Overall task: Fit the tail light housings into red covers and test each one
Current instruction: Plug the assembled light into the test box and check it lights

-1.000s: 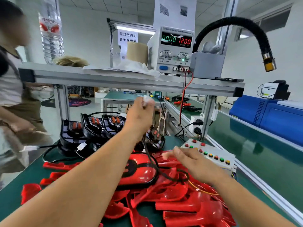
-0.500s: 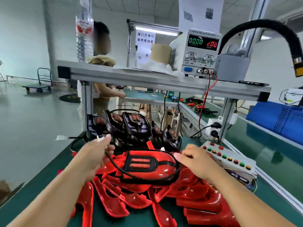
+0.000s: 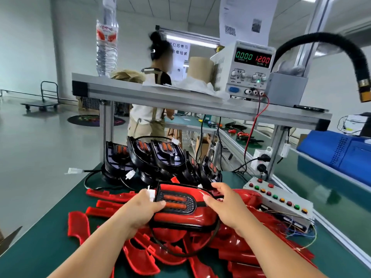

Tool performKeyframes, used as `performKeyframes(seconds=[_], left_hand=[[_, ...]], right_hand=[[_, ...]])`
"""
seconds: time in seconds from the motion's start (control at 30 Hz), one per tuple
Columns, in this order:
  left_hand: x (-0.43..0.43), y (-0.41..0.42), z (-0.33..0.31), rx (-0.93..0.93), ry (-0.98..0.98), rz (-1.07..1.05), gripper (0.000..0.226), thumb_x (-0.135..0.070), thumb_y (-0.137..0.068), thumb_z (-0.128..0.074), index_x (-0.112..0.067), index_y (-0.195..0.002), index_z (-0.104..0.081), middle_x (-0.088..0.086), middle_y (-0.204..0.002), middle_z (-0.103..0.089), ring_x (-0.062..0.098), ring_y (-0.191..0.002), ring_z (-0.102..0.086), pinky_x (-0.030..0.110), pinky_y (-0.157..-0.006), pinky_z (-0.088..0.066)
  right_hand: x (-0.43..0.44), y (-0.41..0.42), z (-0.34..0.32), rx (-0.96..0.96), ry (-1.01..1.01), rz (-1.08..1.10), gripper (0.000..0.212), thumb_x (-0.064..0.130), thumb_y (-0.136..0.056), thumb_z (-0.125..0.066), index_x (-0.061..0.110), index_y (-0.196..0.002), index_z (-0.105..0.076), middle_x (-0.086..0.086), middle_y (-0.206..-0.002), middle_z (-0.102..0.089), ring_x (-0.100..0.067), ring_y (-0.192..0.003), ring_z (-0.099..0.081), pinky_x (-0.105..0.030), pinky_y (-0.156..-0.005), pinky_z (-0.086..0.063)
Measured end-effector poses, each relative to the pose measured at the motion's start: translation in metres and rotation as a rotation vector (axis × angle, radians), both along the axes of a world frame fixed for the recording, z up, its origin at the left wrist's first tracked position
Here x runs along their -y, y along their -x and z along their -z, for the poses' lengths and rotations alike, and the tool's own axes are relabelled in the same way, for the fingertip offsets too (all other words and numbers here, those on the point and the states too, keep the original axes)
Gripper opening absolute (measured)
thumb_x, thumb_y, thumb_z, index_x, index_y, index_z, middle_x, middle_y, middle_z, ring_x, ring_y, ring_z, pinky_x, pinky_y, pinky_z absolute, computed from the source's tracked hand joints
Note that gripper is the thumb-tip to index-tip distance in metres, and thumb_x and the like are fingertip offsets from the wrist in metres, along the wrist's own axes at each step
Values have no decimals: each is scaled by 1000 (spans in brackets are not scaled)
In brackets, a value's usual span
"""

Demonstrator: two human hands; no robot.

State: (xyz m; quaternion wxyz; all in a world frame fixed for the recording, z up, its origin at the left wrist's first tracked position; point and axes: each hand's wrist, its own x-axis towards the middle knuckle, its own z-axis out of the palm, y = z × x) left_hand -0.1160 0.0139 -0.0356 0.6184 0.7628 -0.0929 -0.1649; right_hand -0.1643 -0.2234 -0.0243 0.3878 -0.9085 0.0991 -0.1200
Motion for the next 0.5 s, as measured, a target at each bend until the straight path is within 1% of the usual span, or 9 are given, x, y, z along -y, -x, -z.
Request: performKeyframes(seconds=[0.07, 0.13, 0.17, 0.2, 0.27, 0.3, 0.37, 0.43, 0.5], left_hand=[[3, -2, -5, 5, 61, -61, 16, -17, -97, -59, -9, -110, -55, 17, -107, -71, 33, -98, -69, 54, -89, -55], [8, -2, -14, 10, 151, -43, 18, -18, -99, -55, -8, -114, -50, 18, -105, -72, 27, -90, -70, 49, -81, -58], [9, -2, -19, 18, 179, -45, 17, -18, -100, -54, -7, -113, -49, 17, -102, -71, 26, -86, -68, 49, -82, -57], [10, -2, -24, 23, 204, -53, 16, -18, -101, -53, -6, -111, -48, 17, -99, -71, 27, -86, -67, 52, -88, -55], [9, -6, -34, 17, 277, -77, 15, -16, -100, -54, -6, -109, -47, 18, -101, -69, 30, -89, -66, 57, -93, -51], [7, -9, -39, 21, 309, -89, 16, -15, -99, -55, -6, -110, -48, 19, -106, -69, 31, -91, -66, 57, -93, -52], [6, -13, -52, 63, 312, -76, 12, -15, -97, -58, -11, -106, -50, 17, -106, -68, 30, -92, -66, 57, -91, -53], [9, -18, -66, 110, 297, -45, 11, -18, -97, -59, -13, -100, -50, 15, -103, -69, 30, -91, -67, 56, -90, -54], [15, -24, -78, 103, 348, -61, 22, -25, -97, -58, -8, -108, -51, 18, -107, -68, 33, -95, -67, 55, -89, -54]], right_hand=[[-1, -5, -6, 5, -123, -4, 57, 42, -87, -68, 31, -139, -46, 1, -140, -49, -10, -114, -49, -27, -95, -39], [-1, -10, -13, -13, -179, -20, 56, 42, -88, -68, 30, -139, -48, 1, -134, -49, -8, -109, -48, -26, -91, -37], [-1, -11, -15, -32, -193, -32, 55, 44, -88, -67, 30, -138, -50, 3, -131, -50, -9, -108, -49, -27, -91, -38], [0, -12, -18, -47, -218, -50, 52, 47, -87, -67, 31, -134, -53, 5, -128, -53, -9, -109, -52, -28, -93, -41], [2, -13, -24, -67, -337, -108, 51, 58, -77, -70, 31, -119, -64, 4, -119, -66, -13, -107, -62, -32, -98, -48], [3, -11, -28, -76, -415, -144, 55, 64, -68, -71, 29, -111, -68, 3, -111, -72, -16, -101, -68, -33, -95, -52], [5, -9, -37, -87, -525, -201, 65, 64, -56, -74, 22, -104, -68, -1, -97, -76, -19, -90, -73, -31, -81, -58], [6, -8, -41, -22, -627, -238, 62, 56, -57, -76, 15, -103, -68, -9, -93, -76, -24, -83, -74, -32, -72, -59], [3, -4, -44, 78, -731, -225, 50, 47, -63, -75, 12, -98, -68, -12, -88, -76, -25, -75, -74, -31, -62, -59]])
